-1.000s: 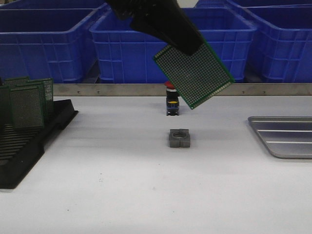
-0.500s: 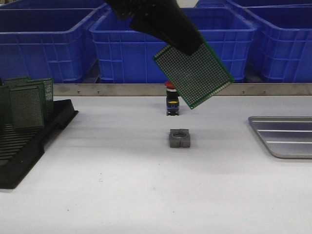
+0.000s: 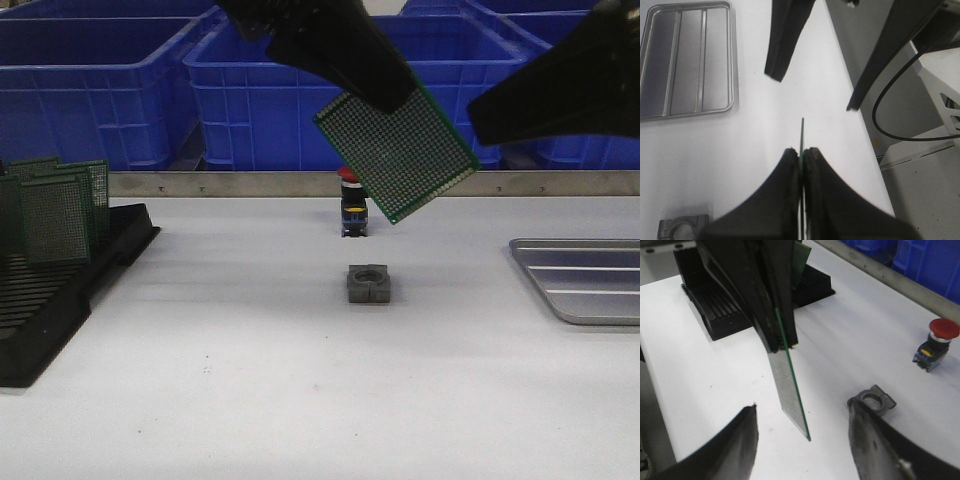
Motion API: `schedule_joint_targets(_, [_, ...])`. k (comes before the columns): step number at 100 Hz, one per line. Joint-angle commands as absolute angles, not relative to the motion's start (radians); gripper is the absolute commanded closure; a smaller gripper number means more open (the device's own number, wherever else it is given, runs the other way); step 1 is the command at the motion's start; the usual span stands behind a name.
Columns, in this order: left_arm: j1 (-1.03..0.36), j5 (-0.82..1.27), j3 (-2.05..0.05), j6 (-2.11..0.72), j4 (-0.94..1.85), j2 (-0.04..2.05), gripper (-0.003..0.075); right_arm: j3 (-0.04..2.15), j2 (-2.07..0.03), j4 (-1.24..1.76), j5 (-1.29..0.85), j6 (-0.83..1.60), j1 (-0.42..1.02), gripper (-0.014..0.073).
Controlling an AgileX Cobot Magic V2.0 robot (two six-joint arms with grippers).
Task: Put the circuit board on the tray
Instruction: 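Bring the right gripper to the board and grasp its edge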
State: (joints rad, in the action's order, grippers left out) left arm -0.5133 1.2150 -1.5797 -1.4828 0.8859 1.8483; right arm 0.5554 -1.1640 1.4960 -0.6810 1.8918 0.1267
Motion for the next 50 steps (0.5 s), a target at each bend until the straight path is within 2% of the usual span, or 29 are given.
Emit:
schedule_joint_targets(1, [-0.521, 1.278, -1.609, -1.474, 0.959, 1.794, 0.0741, 0.589, -1.201, 1.570, -0.726, 1.942, 0.140, 0.0162])
schedule_joint_targets(20, [-0.521, 1.278, -1.609, -1.474, 0.959, 1.794, 0.0741, 0.637, -1.297, 1.587, -0.727, 1.962, 0.185, 0.0165])
schedule_joint_targets(26, [-0.521, 1.278, -1.609, -1.474, 0.959, 1.794, 0.0741, 0.650, -1.320, 1.587, -0.727, 1.962, 0.193, 0.0204])
schedule_joint_targets(34, [-0.521, 1.278, -1.609, -1.474, 0.959, 1.794, 0.0741, 0.666, -1.345, 1.596, -0.731, 1.962, 0.197, 0.0312])
schedule_joint_targets(50, [-0.521, 1.261, -1.609, -1.474, 0.959, 1.794, 0.0741, 0.668, -1.356, 1.613, -0.729, 1.962, 0.197, 0.0665])
